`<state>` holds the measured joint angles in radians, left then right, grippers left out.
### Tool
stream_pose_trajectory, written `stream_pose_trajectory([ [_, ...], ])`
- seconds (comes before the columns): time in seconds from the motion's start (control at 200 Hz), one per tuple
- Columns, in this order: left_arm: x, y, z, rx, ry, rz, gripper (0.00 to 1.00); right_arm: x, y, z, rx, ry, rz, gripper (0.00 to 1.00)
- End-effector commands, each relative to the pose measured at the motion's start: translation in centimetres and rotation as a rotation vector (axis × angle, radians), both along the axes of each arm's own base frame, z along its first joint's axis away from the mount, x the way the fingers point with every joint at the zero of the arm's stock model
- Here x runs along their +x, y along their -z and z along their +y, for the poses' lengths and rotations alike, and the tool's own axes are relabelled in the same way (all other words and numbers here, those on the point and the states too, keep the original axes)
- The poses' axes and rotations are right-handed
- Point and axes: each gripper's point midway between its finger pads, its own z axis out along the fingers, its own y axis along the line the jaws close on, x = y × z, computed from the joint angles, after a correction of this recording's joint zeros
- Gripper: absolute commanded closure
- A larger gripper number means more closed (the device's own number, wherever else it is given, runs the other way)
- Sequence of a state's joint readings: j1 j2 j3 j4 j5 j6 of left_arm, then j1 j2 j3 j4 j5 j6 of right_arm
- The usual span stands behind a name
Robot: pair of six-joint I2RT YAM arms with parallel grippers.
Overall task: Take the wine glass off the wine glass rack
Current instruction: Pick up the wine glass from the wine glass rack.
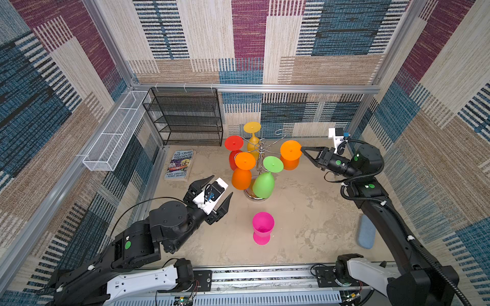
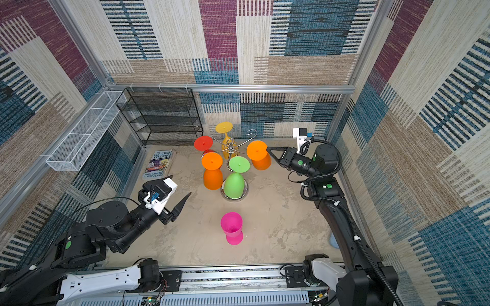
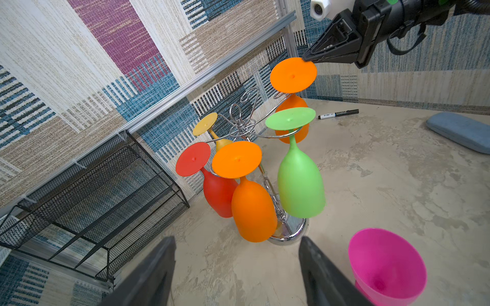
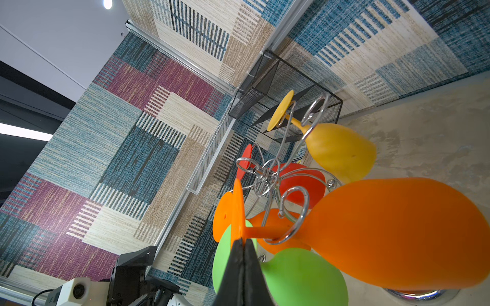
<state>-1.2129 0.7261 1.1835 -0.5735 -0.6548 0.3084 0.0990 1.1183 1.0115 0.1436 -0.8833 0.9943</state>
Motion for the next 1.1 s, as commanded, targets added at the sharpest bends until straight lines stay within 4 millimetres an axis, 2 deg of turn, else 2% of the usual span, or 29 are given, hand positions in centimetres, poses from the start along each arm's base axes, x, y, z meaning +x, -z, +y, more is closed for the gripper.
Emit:
stream_pose_trajectory([
  [0.0, 0.1, -0.3, 0.0, -0.031, -0.008, 0.005, 0.24, -0.4, -1.2, 0.6, 0.016, -0.034, -0.037, 1.00],
  [0.18, 0.1, -0.3, 0.0, -0.028, -0.009, 0.004, 0.24, -0.3, -1.3, 2.1, 0.013, -0.066, -0.038, 1.00],
  [0.486, 0.2, -0.1, 0.1, -0.021, -0.011, 0.007, 0.24, 1.3, -1.6, 3.3, 0.011, -0.081, -0.039, 1.00],
  [0.921, 0.2, 0.3, 0.2, -0.019, -0.015, 0.018, 0.24, 4.6, -1.5, 3.6, -0.009, -0.057, -0.045, 1.00],
  [1.097, 0.2, 0.3, 0.4, -0.021, -0.015, 0.021, 0.24, 5.5, -1.6, 2.4, -0.015, -0.021, -0.051, 1.00],
])
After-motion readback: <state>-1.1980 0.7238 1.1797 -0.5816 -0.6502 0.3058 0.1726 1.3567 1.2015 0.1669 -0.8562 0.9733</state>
